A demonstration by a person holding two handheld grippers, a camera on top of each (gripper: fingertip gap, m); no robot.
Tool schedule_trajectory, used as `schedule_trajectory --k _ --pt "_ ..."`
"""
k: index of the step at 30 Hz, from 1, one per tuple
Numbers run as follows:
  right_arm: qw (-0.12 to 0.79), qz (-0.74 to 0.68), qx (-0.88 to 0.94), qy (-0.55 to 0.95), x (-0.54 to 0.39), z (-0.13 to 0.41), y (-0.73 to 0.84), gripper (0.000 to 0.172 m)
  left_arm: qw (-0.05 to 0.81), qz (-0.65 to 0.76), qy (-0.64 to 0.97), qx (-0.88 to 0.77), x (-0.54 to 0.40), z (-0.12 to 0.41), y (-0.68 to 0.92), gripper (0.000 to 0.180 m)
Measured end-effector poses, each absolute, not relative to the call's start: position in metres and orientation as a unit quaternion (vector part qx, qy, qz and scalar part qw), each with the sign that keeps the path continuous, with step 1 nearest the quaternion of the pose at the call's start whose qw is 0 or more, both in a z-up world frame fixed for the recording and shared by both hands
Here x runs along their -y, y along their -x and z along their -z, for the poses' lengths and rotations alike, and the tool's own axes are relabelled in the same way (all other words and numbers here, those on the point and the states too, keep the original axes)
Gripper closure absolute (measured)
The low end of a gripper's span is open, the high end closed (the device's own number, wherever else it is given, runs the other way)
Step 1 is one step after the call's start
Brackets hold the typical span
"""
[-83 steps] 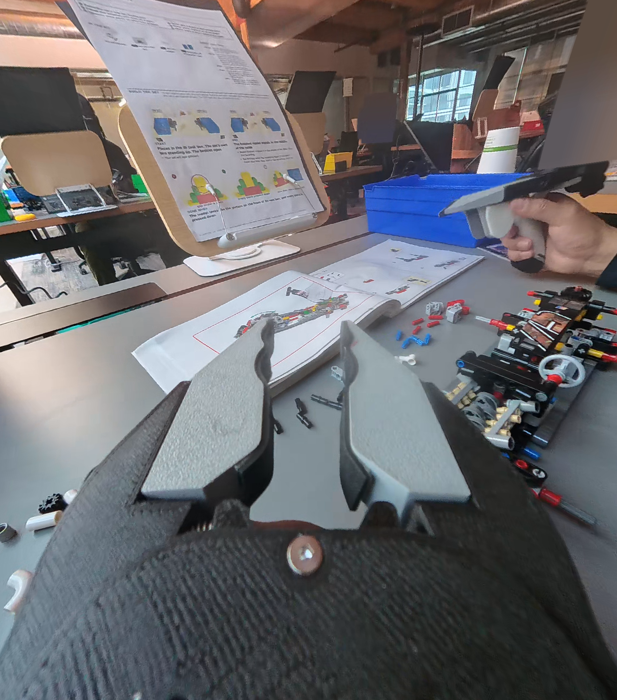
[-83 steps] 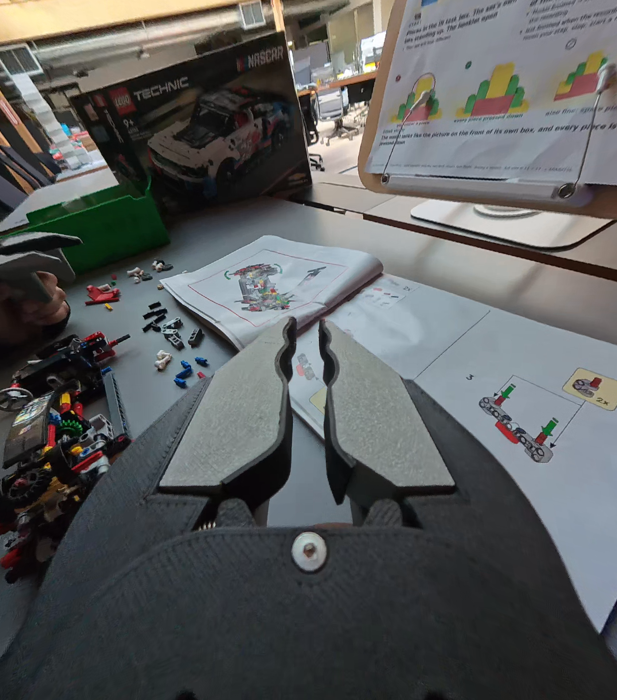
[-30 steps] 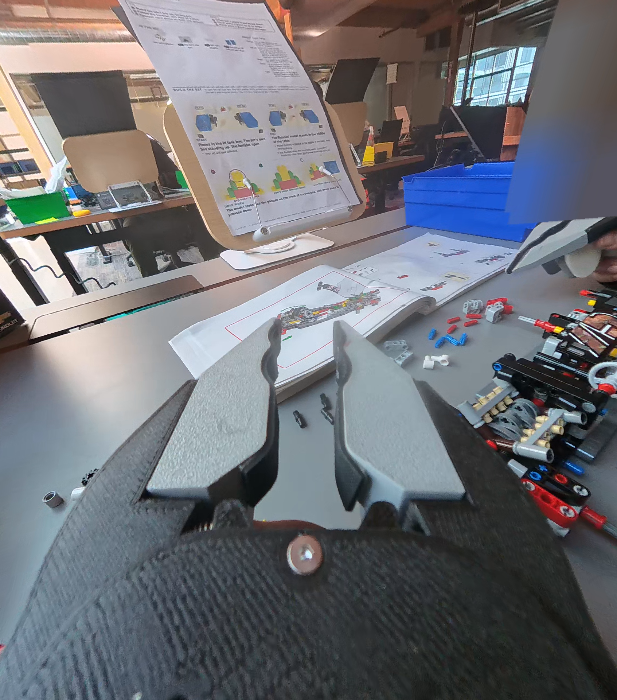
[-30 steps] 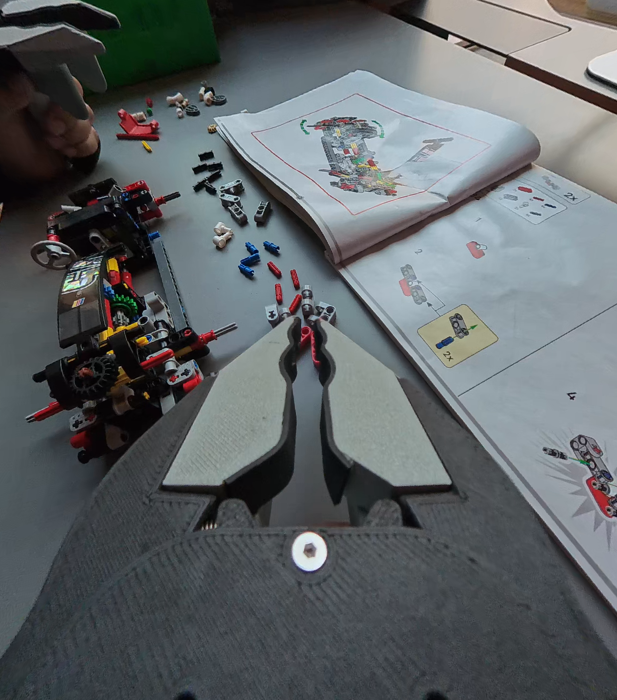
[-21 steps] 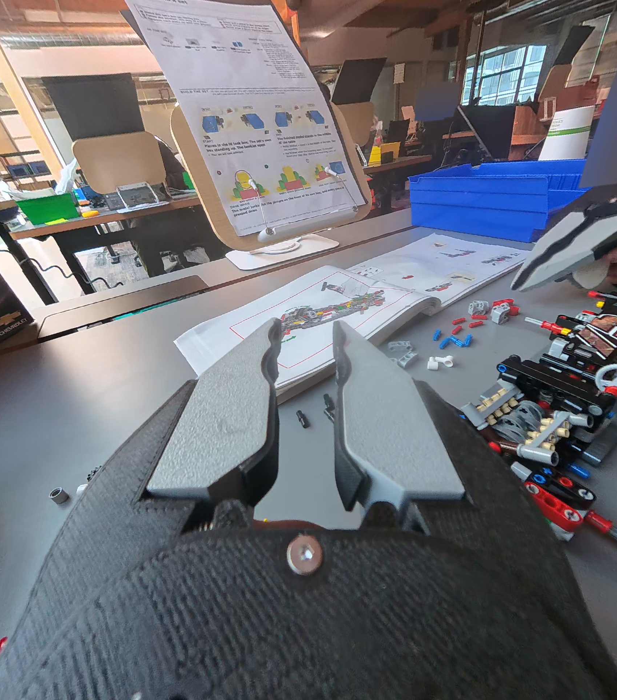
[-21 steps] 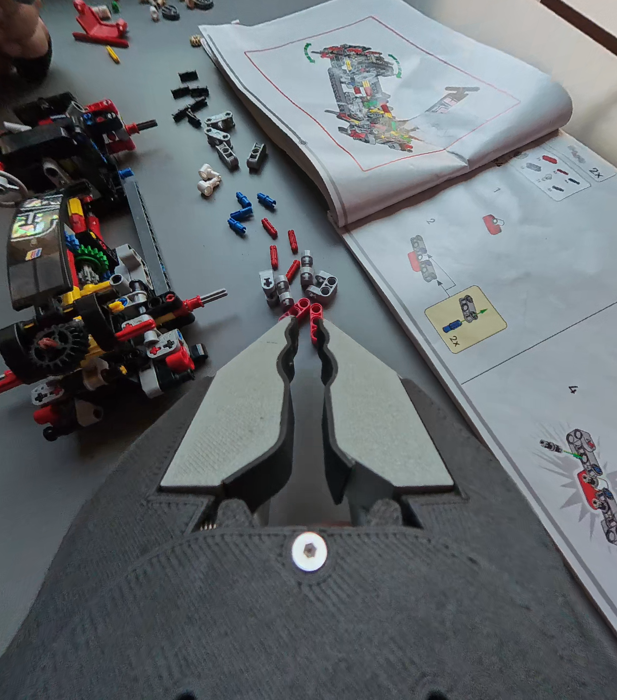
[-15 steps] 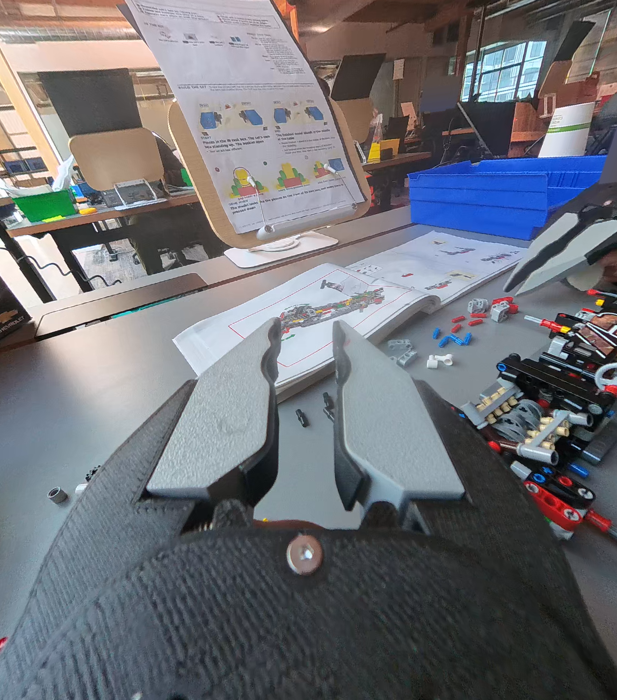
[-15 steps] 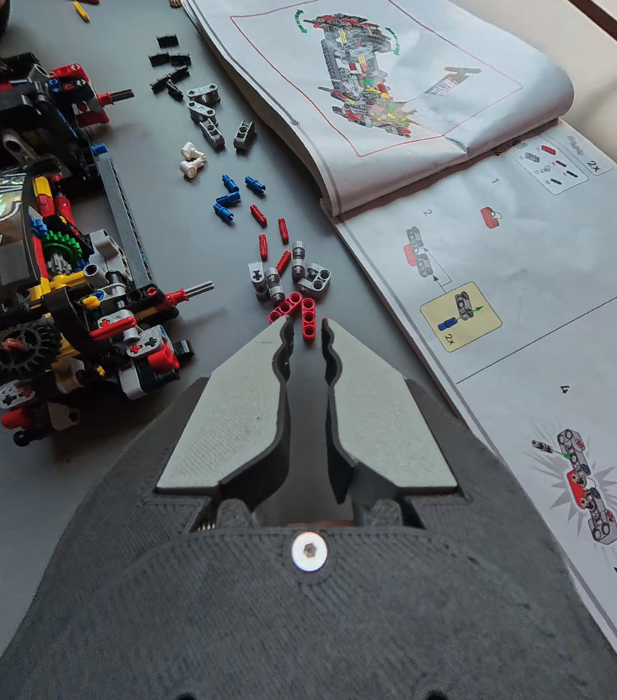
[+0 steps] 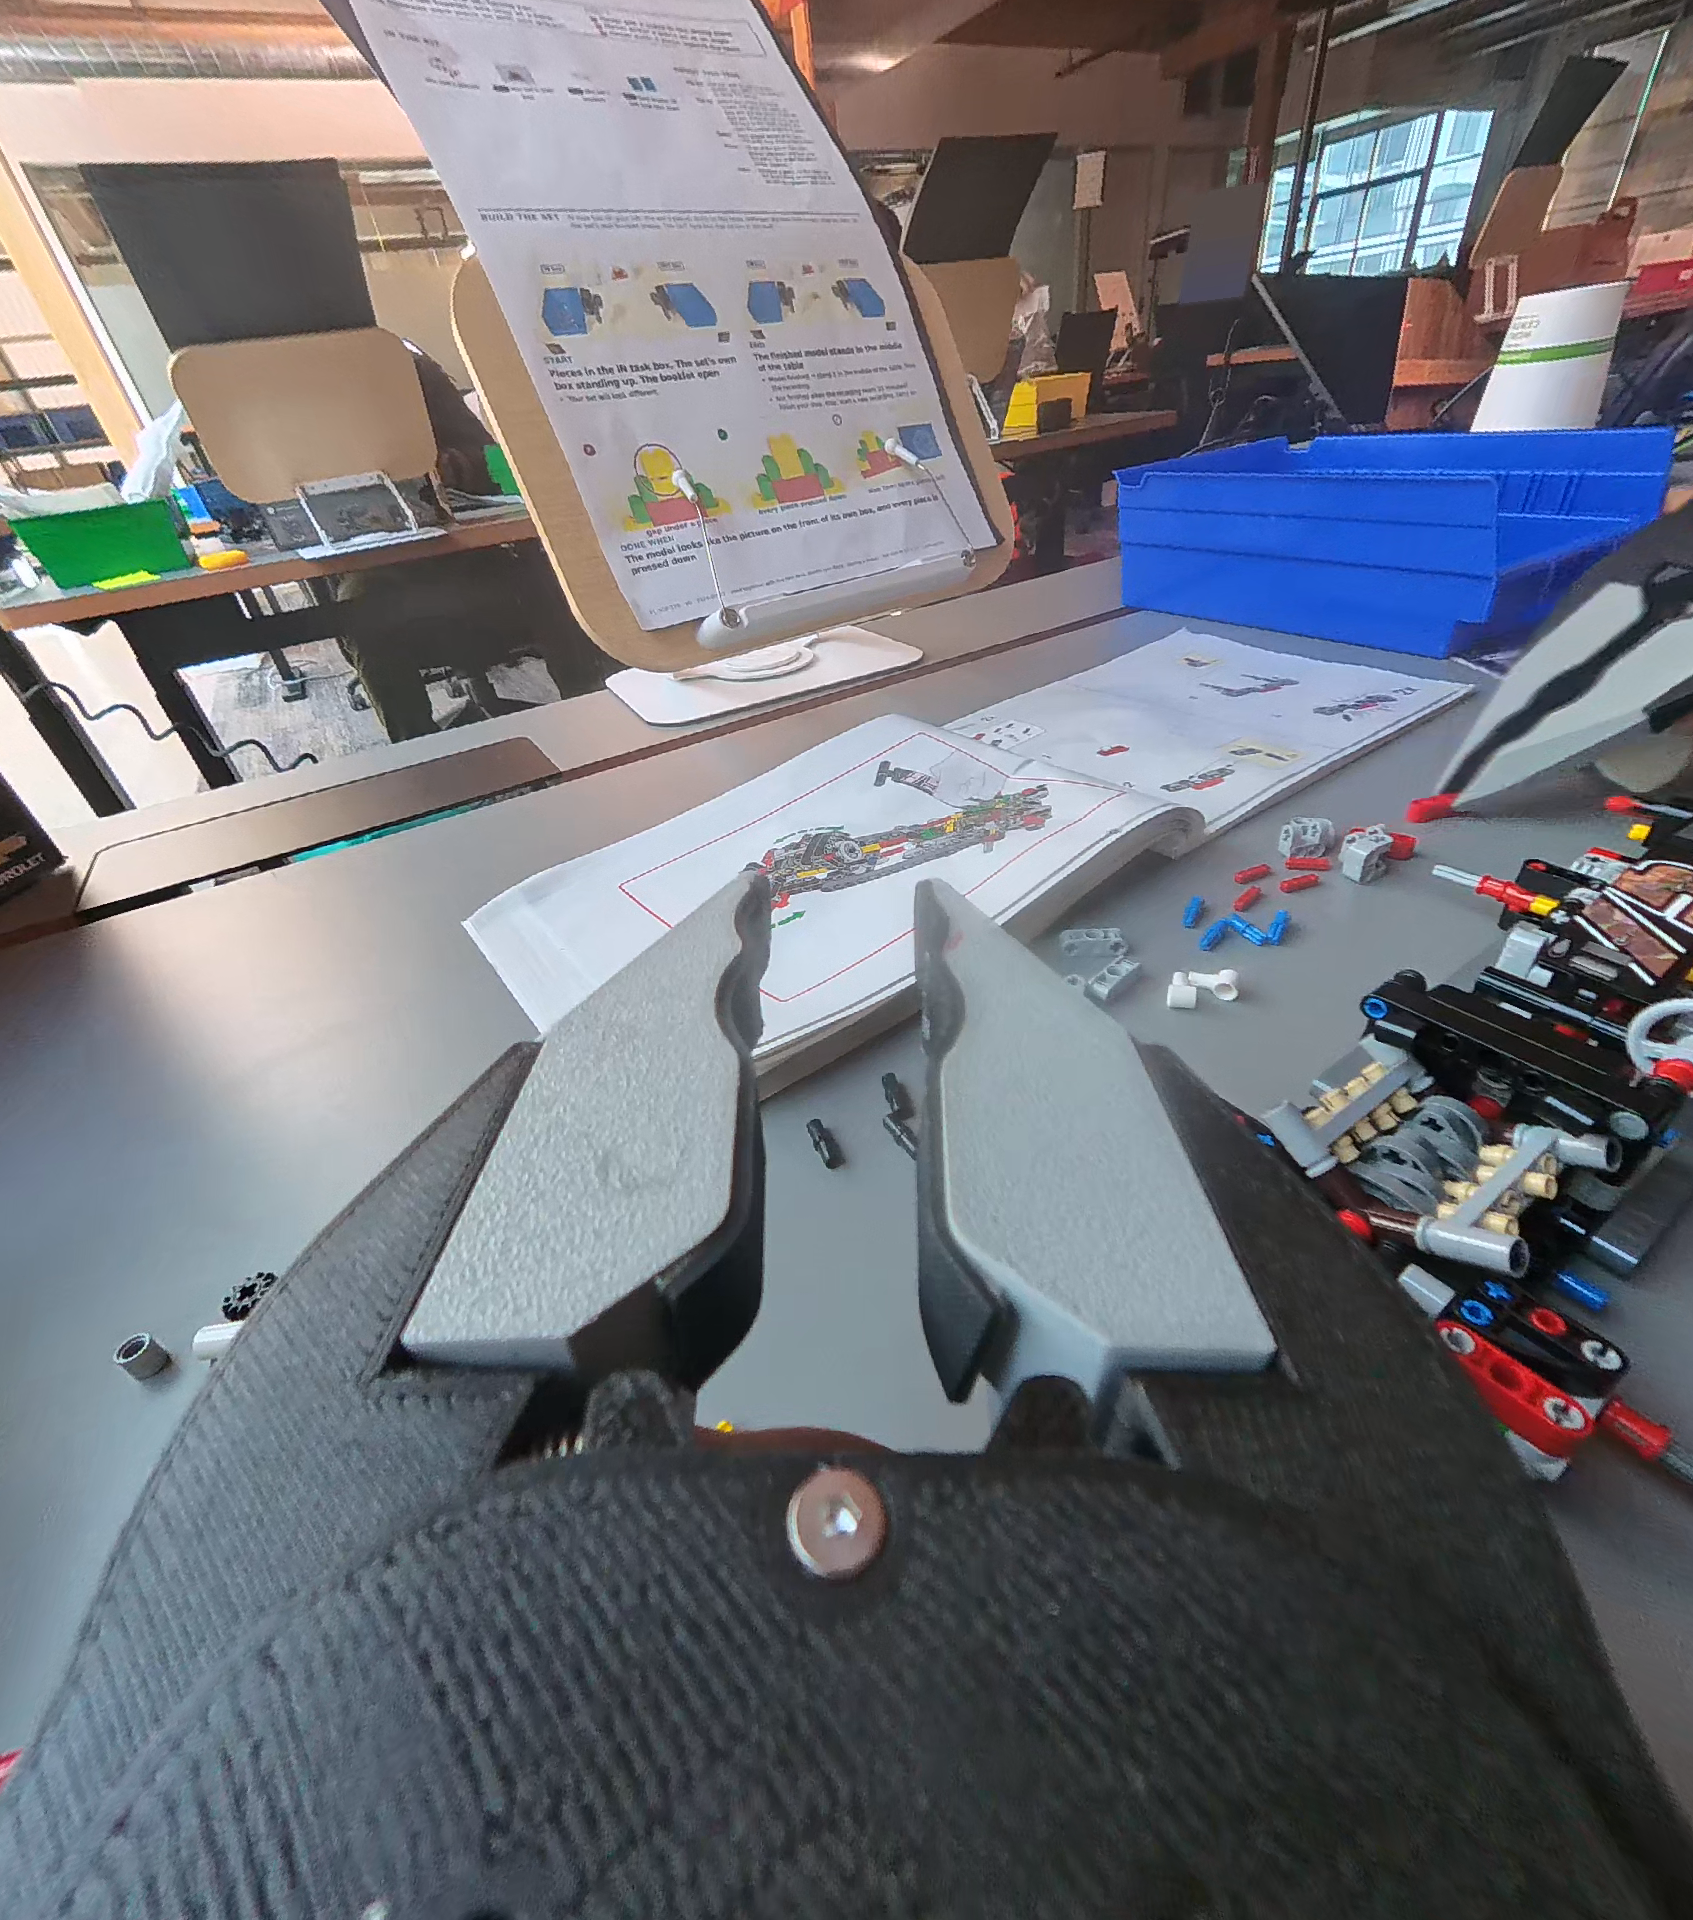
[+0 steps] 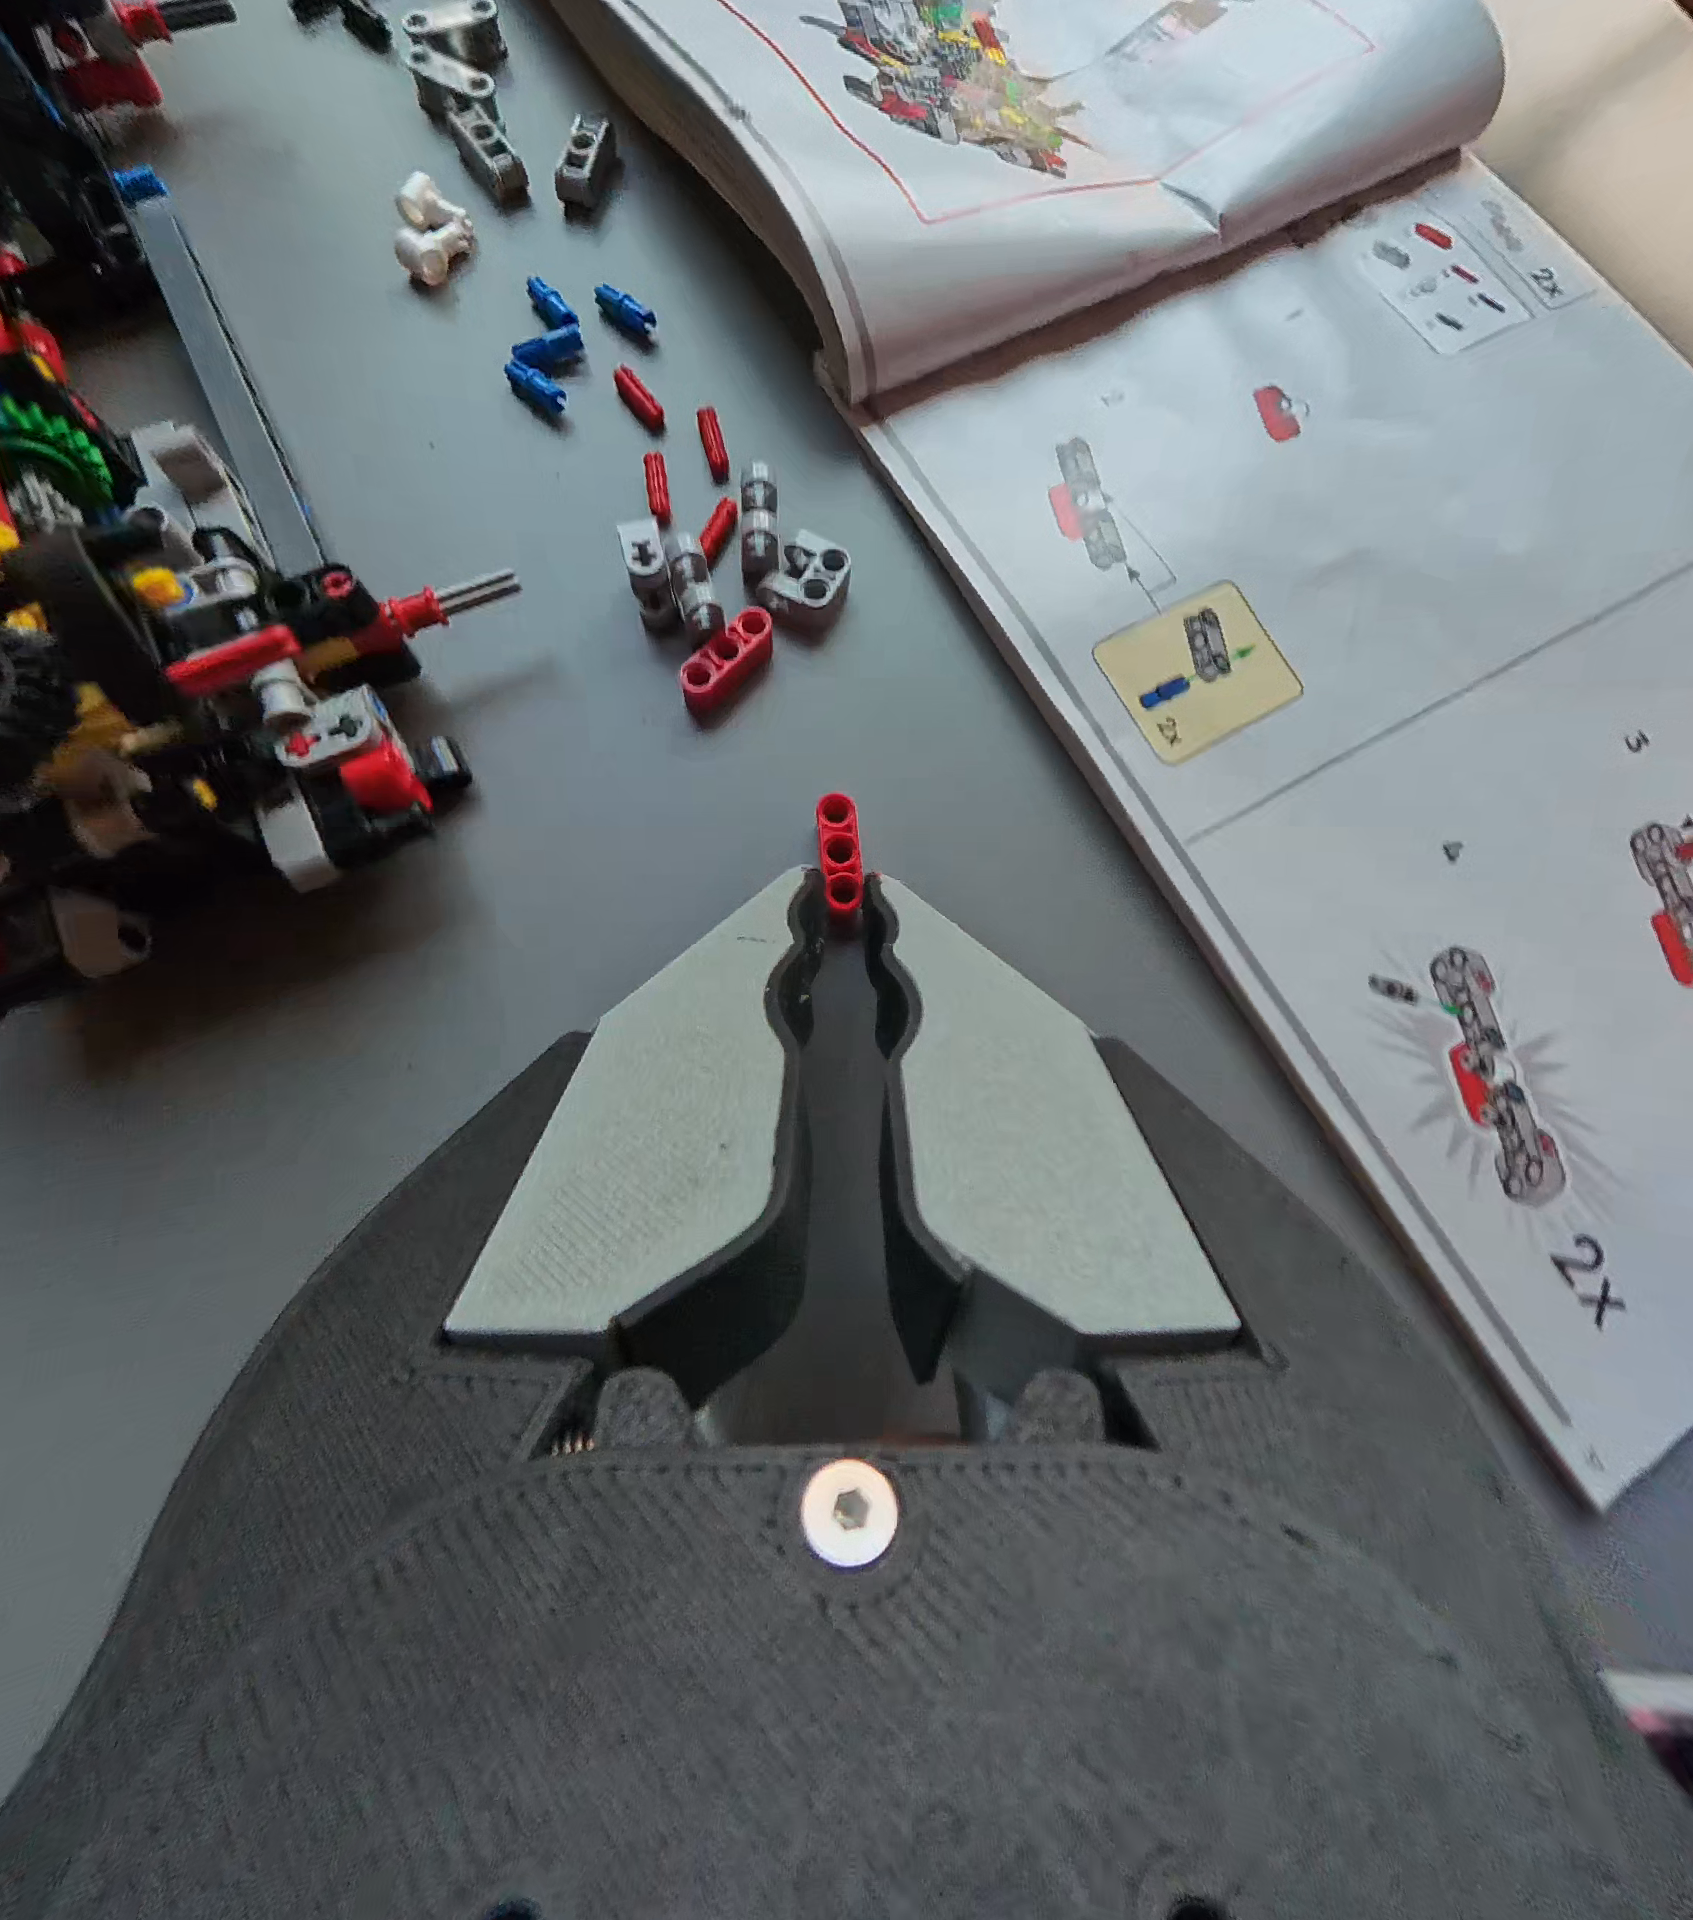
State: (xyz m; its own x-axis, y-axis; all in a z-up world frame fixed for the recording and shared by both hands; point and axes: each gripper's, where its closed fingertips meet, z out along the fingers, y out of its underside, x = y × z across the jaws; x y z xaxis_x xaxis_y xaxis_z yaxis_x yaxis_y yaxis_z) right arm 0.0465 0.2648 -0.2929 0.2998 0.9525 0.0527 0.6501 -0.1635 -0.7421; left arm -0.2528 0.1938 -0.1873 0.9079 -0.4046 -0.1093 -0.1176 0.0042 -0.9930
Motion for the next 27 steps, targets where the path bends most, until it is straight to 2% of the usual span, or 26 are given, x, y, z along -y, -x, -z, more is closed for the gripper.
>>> schedule_trajectory --k 8,27 --pt "0.349 -0.216 0.522 0.748 -0.231 0.292 -0.107 0.168 0.683 0.106 0.697 -0.188 -0.194 0.187 0.253 0.156" --pt "0.343 -0.213 0.533 0.743 -0.231 0.296 -0.103 0.165 0.685 0.109 0.695 -0.187 -0.193 0.186 0.253 0.156"
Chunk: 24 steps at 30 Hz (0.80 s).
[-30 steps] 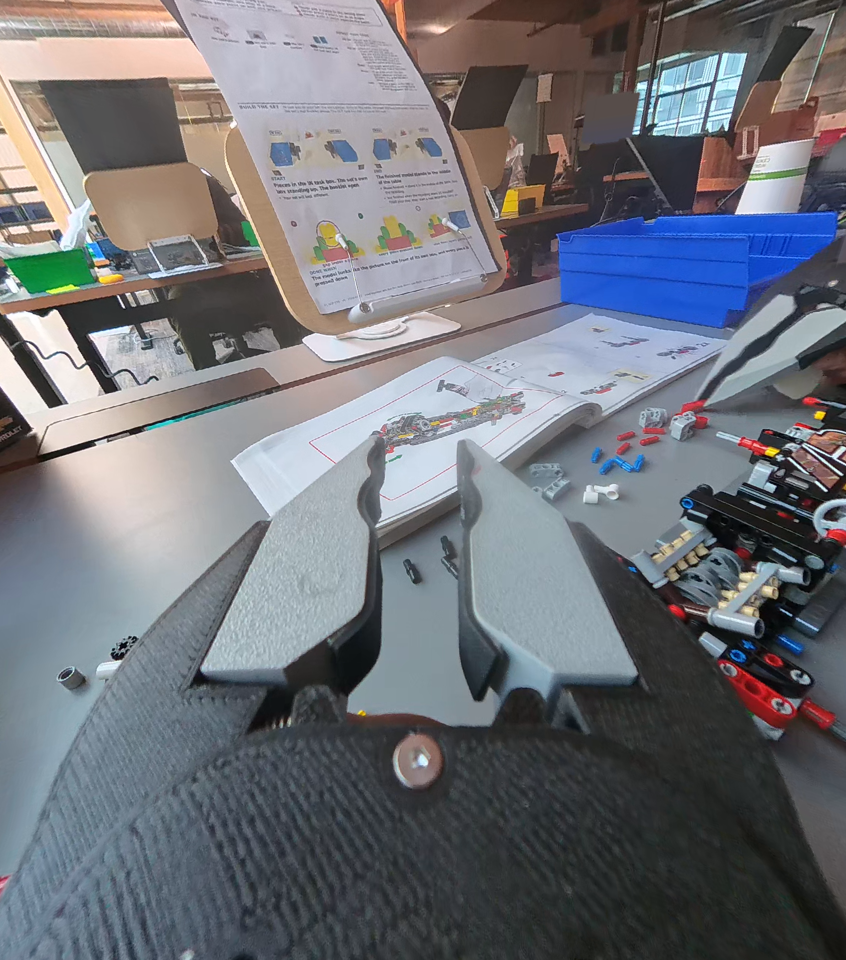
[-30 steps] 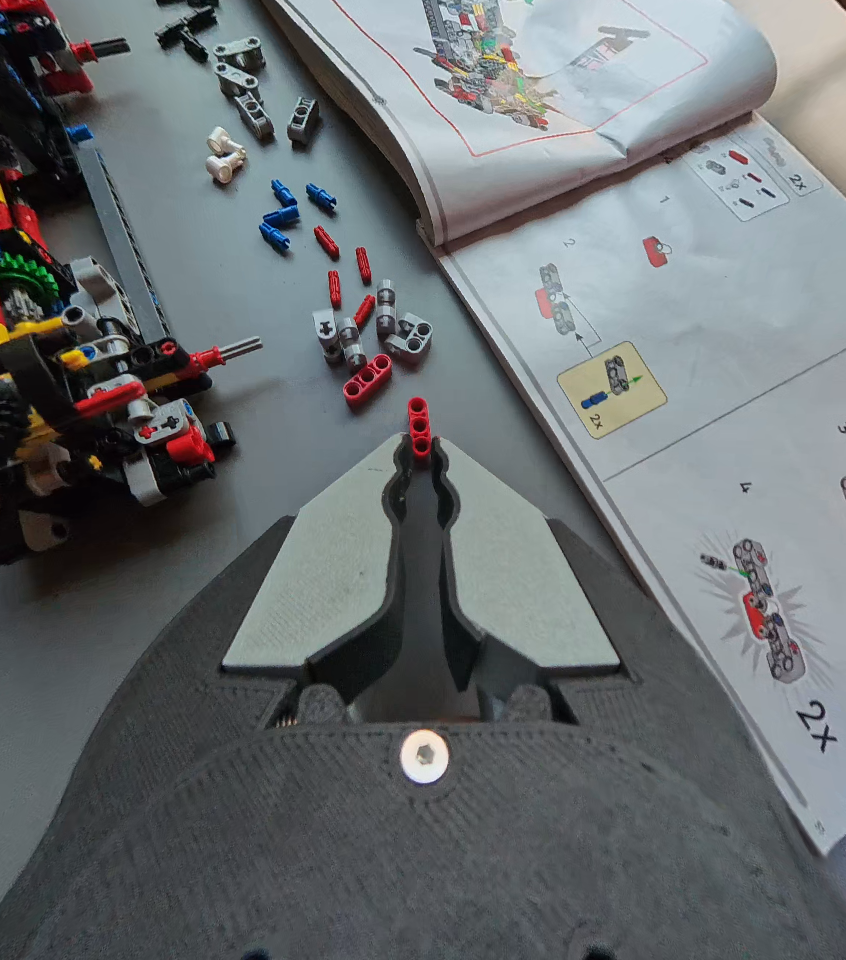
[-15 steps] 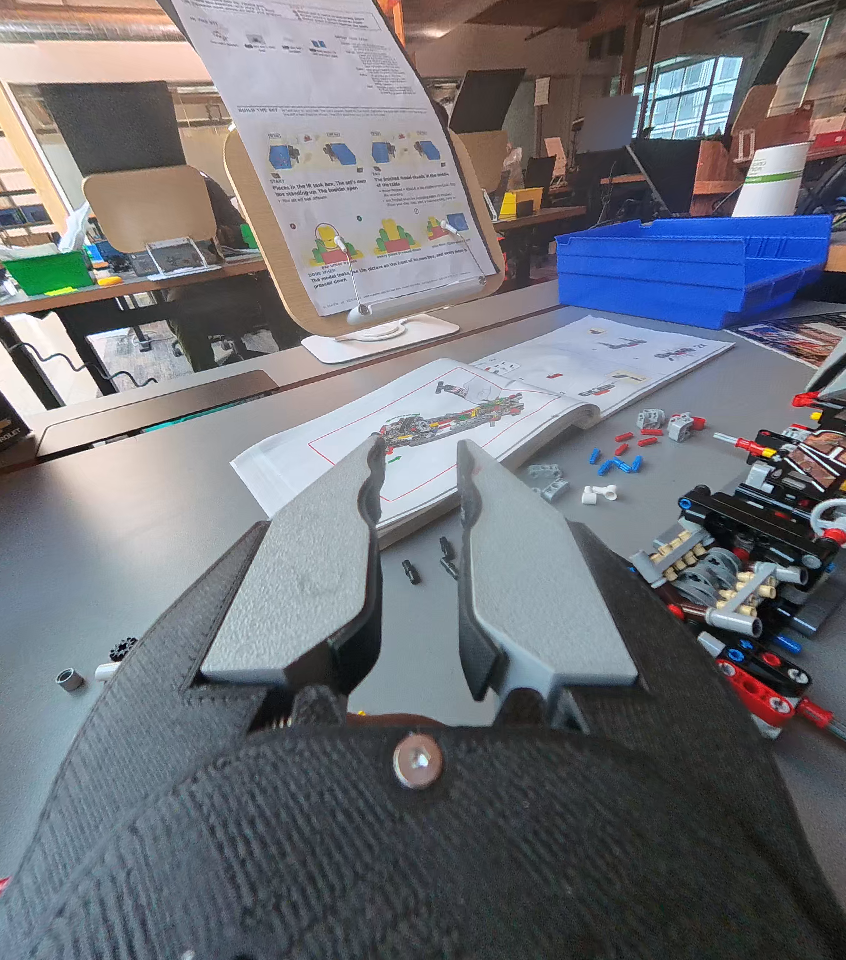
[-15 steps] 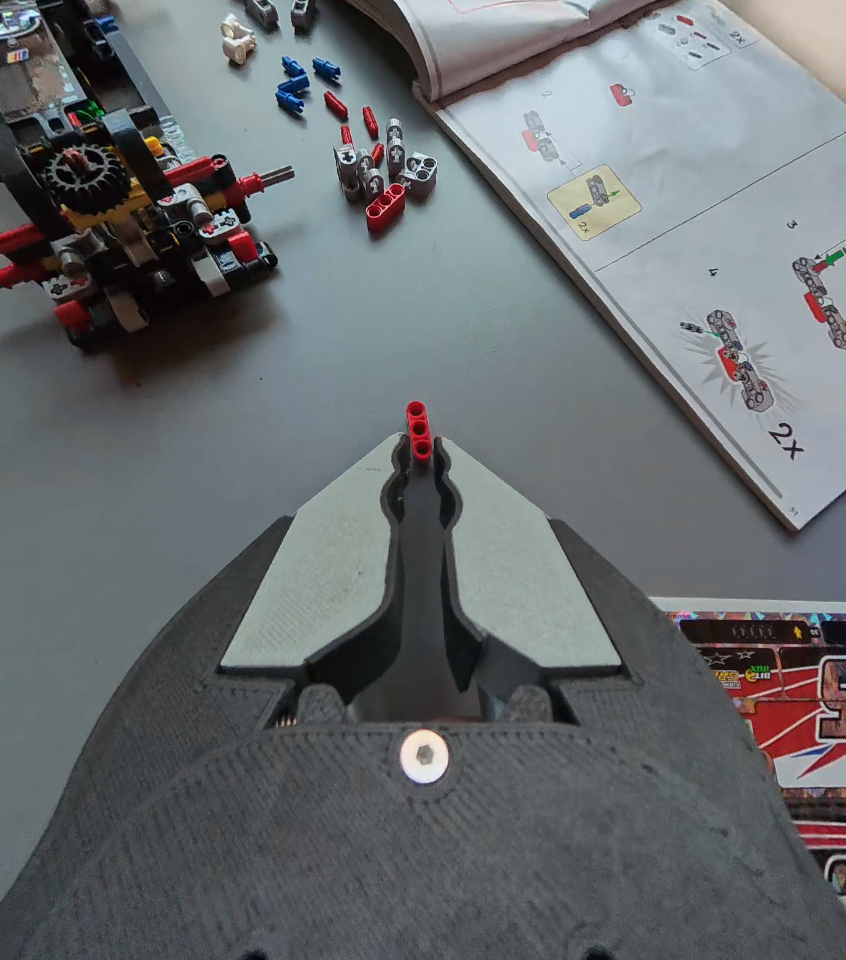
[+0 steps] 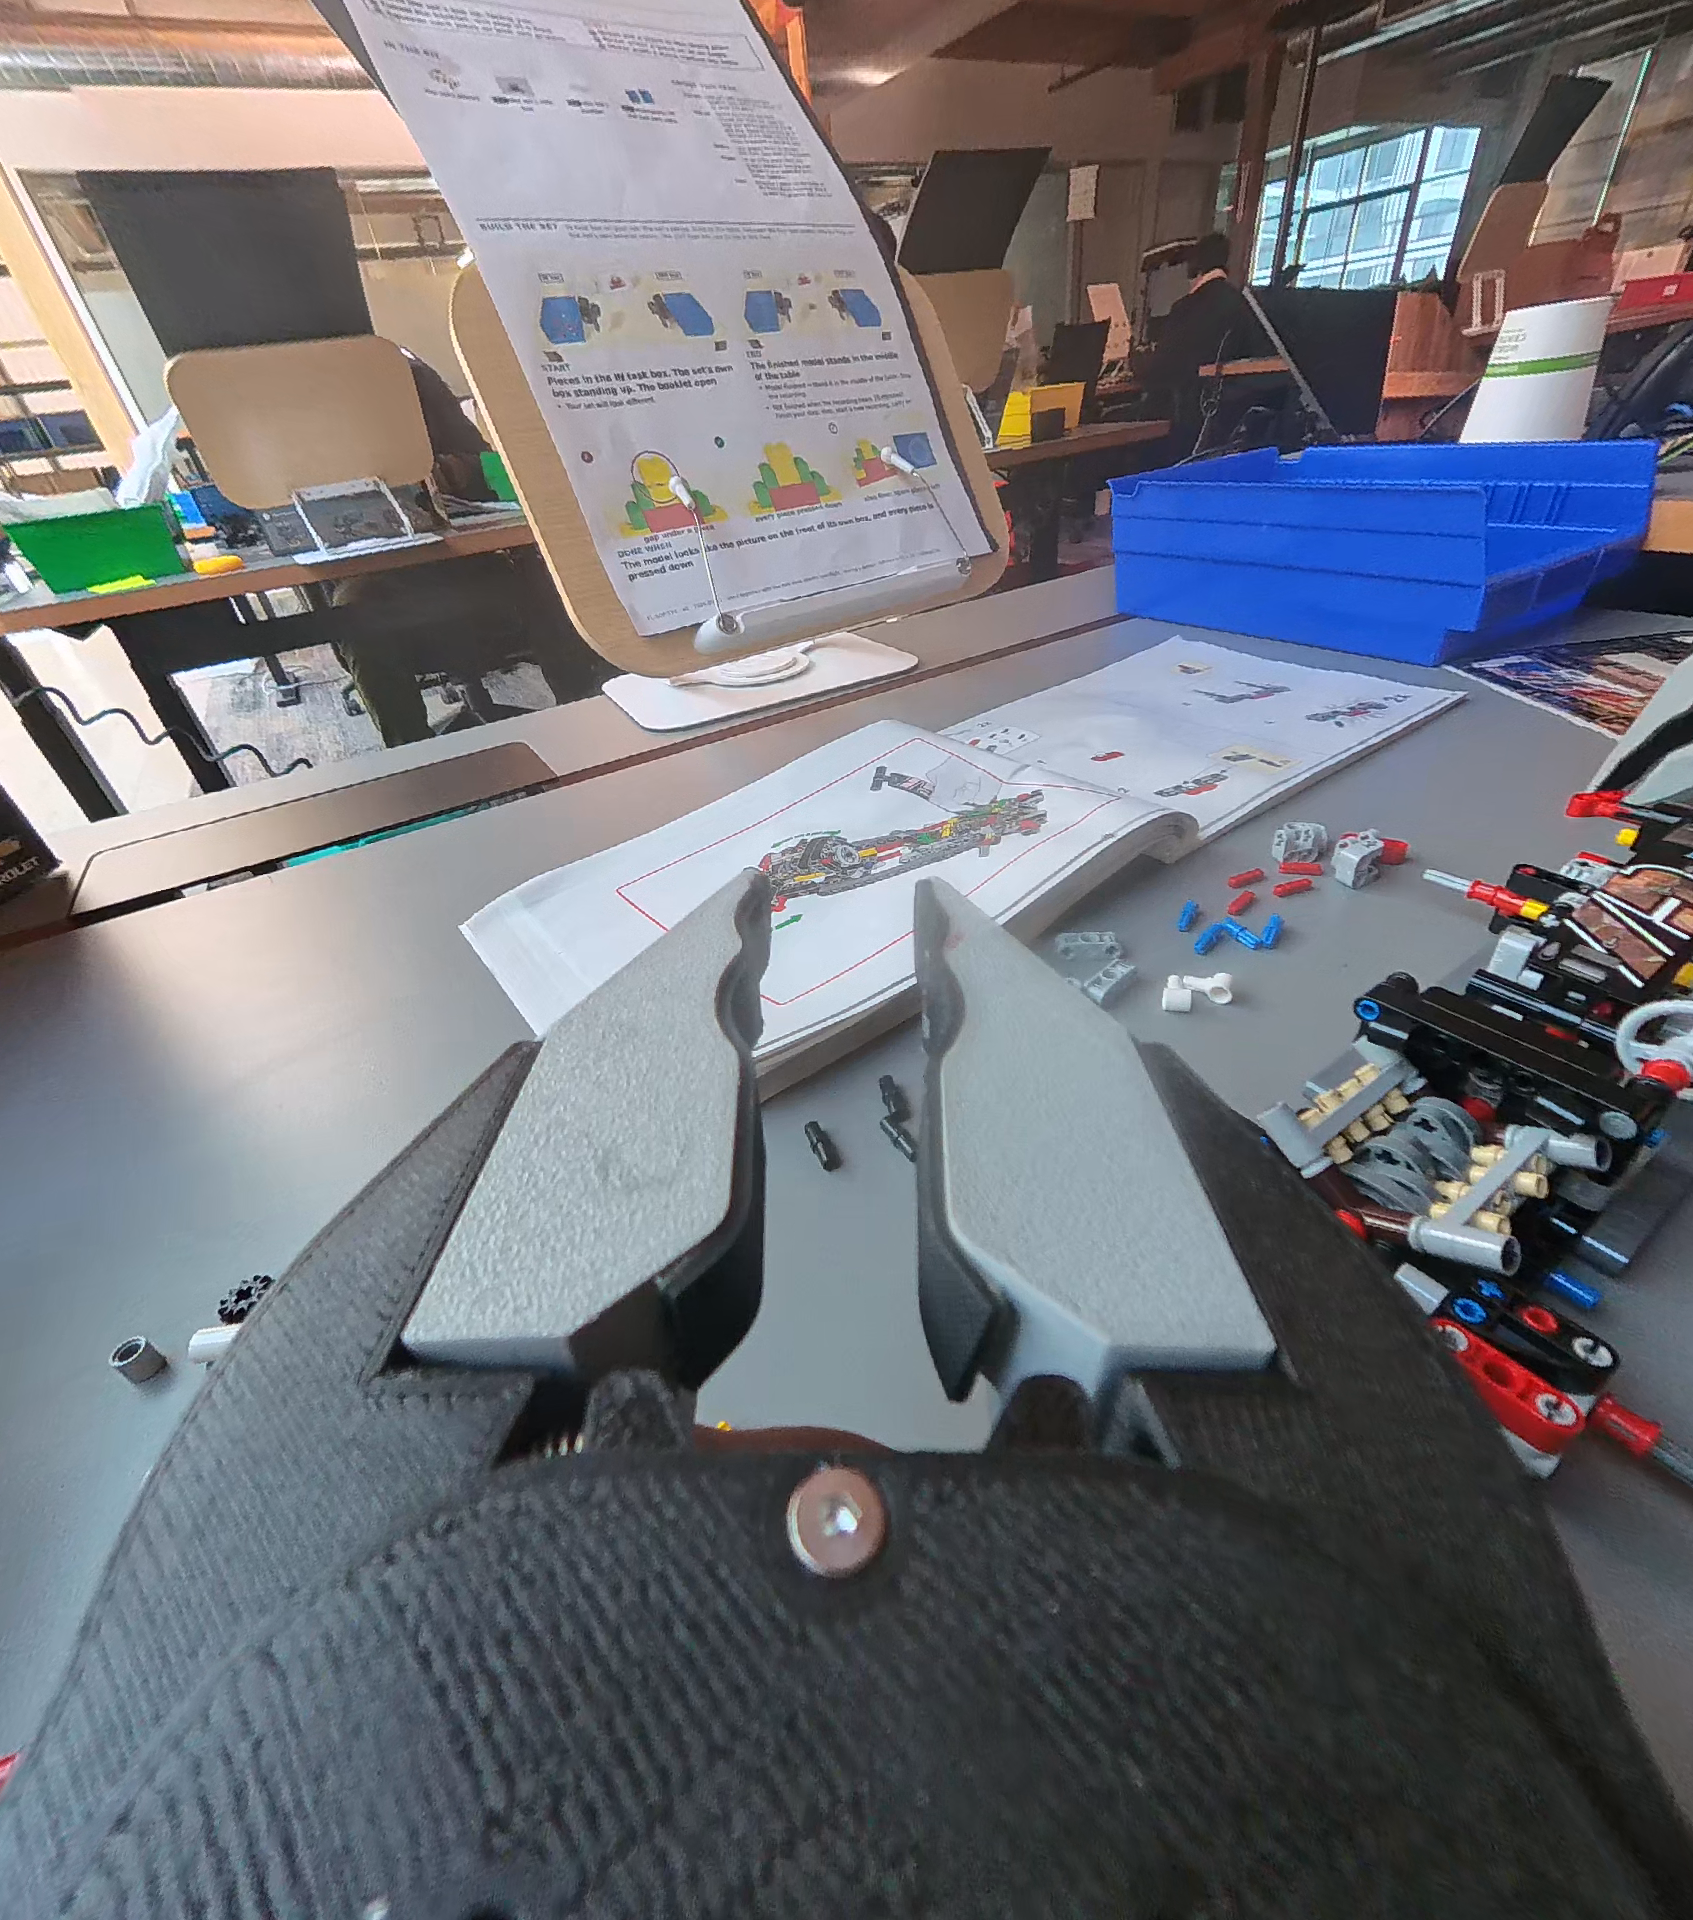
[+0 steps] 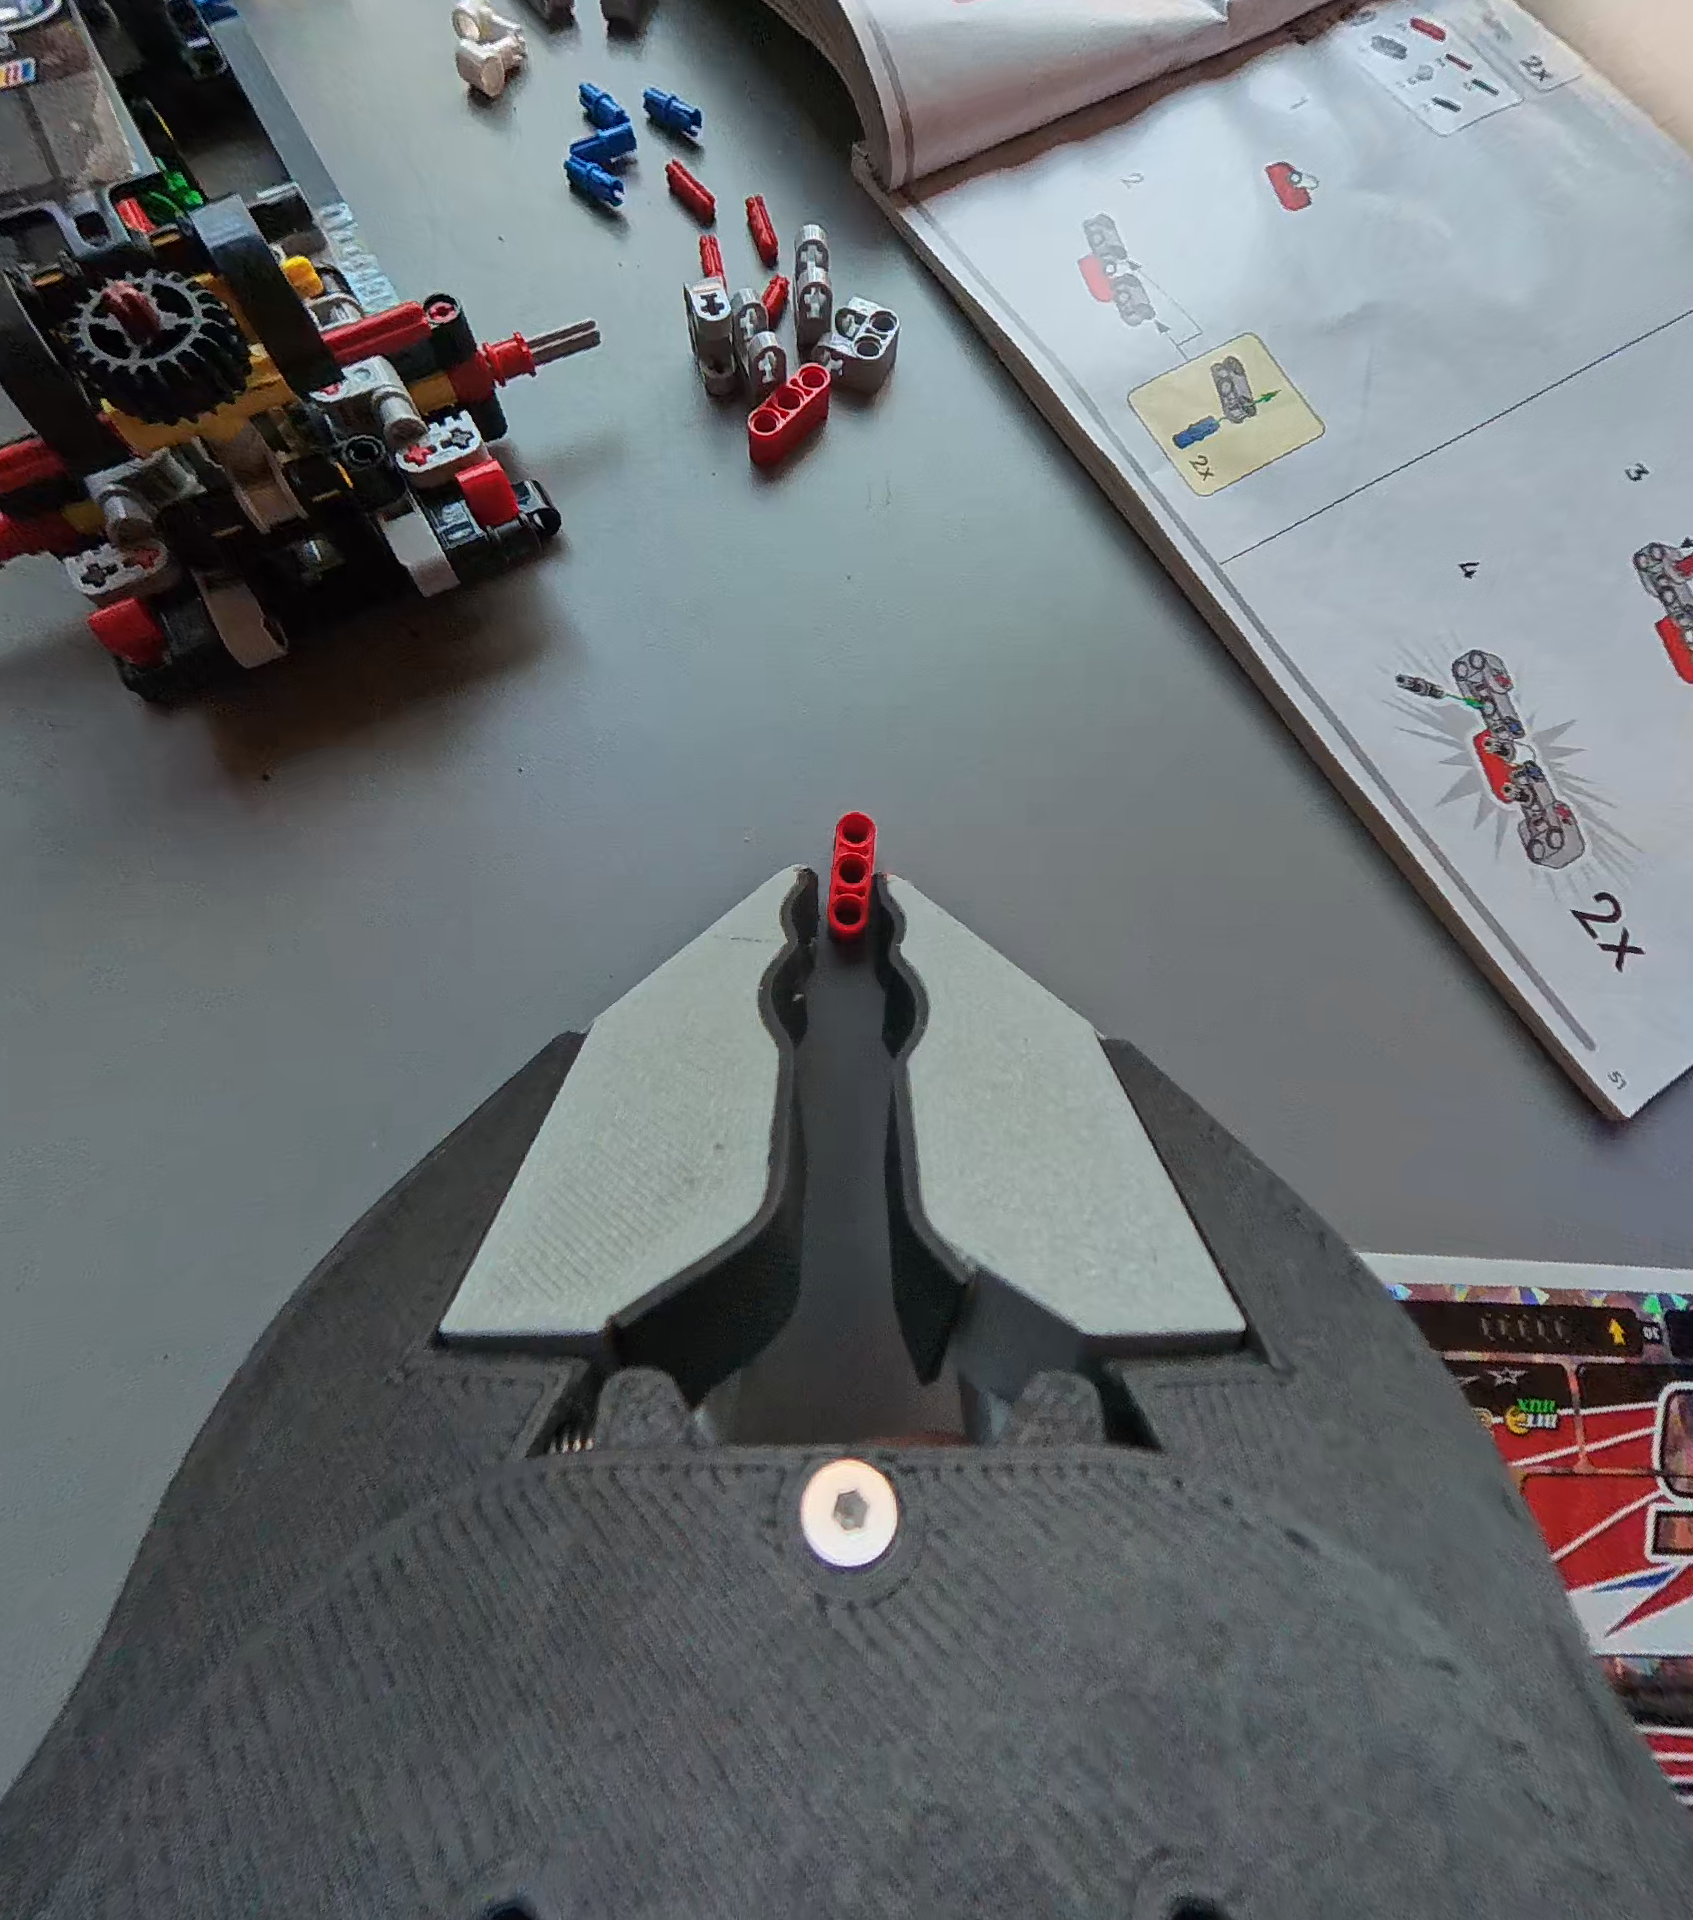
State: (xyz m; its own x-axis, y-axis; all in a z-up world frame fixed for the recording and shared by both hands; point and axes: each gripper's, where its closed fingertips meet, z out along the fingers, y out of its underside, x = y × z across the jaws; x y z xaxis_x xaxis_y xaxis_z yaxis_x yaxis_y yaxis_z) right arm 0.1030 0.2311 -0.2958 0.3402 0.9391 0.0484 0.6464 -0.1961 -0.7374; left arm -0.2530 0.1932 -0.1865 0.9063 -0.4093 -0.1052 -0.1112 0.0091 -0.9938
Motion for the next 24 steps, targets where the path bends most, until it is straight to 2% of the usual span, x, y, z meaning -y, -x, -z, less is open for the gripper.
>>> schedule_trajectory --k 24 --pt "0.365 -0.217 0.572 0.702 -0.231 0.29 -0.092 0.163 0.684 0.115 0.696 -0.186 -0.193 0.186 0.253 0.156"
